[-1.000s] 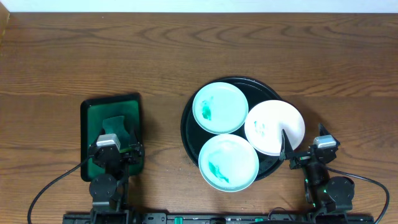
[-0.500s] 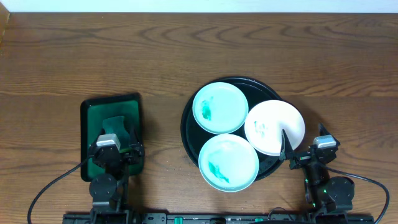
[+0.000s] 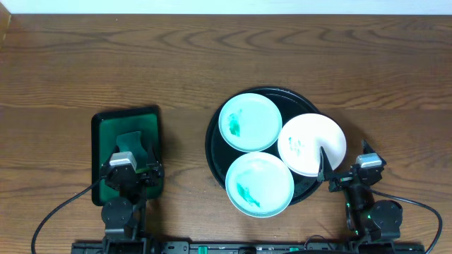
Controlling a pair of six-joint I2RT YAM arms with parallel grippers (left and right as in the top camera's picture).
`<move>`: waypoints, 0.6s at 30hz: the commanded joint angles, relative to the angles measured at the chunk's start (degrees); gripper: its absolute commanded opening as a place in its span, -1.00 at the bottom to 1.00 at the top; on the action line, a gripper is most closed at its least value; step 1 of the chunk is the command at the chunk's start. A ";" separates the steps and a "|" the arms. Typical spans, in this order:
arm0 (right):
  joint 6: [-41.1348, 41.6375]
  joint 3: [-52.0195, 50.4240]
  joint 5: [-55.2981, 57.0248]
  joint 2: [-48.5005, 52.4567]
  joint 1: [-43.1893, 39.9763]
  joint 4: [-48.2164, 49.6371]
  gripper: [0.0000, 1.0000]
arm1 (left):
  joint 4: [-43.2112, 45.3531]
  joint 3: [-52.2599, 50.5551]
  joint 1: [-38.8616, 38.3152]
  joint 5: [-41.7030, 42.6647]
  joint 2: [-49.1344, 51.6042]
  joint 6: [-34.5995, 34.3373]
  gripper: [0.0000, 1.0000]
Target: Clean dirty plates on tray and stack at the side
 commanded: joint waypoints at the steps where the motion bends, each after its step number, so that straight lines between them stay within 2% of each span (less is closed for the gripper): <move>1: -0.68 -0.04 0.55 0.04 -0.44 -0.31 0.99 | -1.88 -1.31 -0.22 -0.07 -0.13 0.72 0.67; 11: -0.68 -0.04 0.55 0.04 -0.44 -0.31 0.98 | -1.62 -1.31 -0.22 -0.26 -0.13 0.50 0.67; 18: -0.68 -0.04 0.55 0.04 -0.44 -0.31 0.98 | -1.92 -1.31 -0.24 3.02 2.64 -5.44 0.67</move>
